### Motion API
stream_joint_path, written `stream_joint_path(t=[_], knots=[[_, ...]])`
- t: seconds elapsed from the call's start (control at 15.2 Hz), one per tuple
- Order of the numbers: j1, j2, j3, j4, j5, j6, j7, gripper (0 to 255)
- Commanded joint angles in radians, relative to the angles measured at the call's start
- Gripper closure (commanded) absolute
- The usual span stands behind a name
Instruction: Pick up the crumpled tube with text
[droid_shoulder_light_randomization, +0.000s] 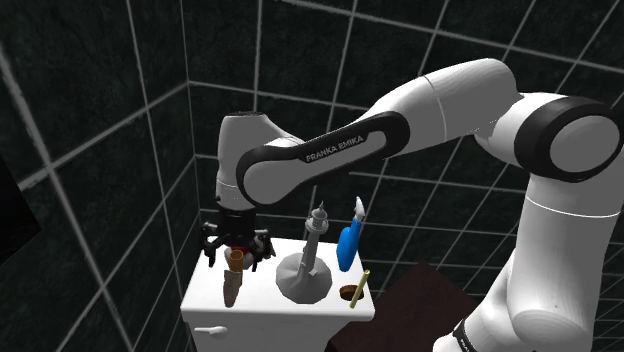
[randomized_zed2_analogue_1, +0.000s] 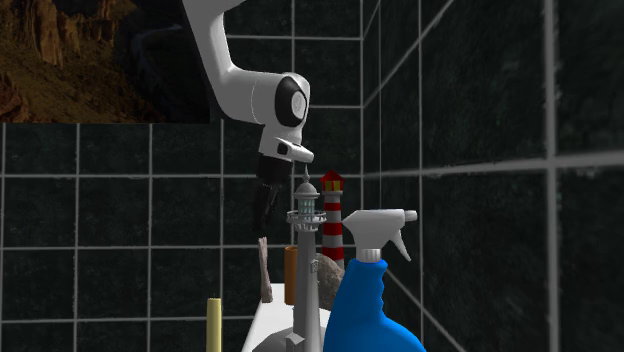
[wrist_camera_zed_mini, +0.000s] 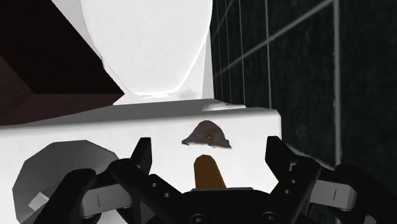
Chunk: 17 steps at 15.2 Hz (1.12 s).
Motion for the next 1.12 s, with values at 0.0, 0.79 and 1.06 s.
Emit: stream_joint_path(t=[0.0, 0.79, 1.06], knots=[[0.003, 0.014, -0.003, -0.009, -0.006, 0.022, 0.001, 0], [0.007, 0.034, -0.007, -0.018, -0.014, 0.05, 0.001, 255], [0.004, 0.018, -0.004, -0.012, -0.008, 0.029, 0.001, 255]])
